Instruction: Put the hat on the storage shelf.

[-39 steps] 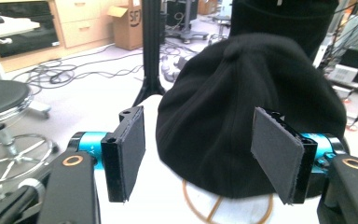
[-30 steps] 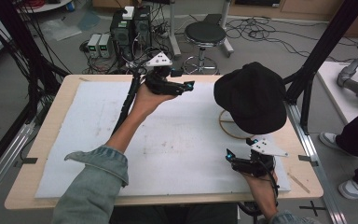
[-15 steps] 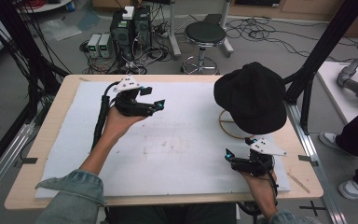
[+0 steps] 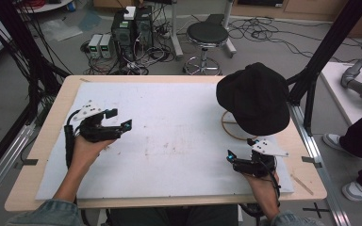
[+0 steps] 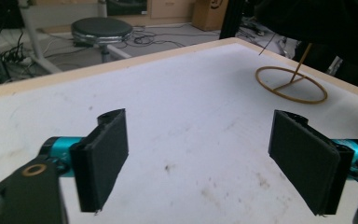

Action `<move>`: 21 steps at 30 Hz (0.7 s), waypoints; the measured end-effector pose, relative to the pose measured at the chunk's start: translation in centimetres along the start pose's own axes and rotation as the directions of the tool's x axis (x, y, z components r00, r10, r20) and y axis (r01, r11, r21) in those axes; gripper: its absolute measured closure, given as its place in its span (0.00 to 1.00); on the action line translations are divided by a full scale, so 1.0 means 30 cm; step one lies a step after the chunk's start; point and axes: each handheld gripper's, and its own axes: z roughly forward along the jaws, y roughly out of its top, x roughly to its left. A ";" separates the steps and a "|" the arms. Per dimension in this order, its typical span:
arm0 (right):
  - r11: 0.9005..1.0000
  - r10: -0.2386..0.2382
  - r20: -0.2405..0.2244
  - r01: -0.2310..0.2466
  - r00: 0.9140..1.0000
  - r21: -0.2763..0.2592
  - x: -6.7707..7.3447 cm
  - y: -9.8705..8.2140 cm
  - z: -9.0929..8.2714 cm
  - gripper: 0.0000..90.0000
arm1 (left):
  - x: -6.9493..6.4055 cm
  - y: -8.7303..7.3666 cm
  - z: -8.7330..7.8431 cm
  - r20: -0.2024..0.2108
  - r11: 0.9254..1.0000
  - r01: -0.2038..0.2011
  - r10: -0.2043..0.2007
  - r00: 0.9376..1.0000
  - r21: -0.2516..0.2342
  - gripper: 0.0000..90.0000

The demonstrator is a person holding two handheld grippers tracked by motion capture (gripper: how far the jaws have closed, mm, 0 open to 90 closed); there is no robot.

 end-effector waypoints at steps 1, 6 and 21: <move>1.000 -0.006 0.001 0.006 1.000 -0.003 0.000 0.000 0.001 0.15 | 0.014 -0.025 -0.034 -0.017 1.000 0.022 -0.022 1.000 0.000 0.21; 1.000 -0.003 0.004 0.003 1.000 -0.005 0.000 0.003 -0.001 0.15 | 0.025 -0.080 -0.103 -0.070 1.000 0.030 -0.031 0.997 -0.009 0.20; 1.000 -0.012 0.001 0.012 1.000 -0.009 0.009 0.012 0.008 0.15 | 0.016 -0.178 -0.189 -0.160 1.000 0.007 -0.007 0.987 -0.003 0.20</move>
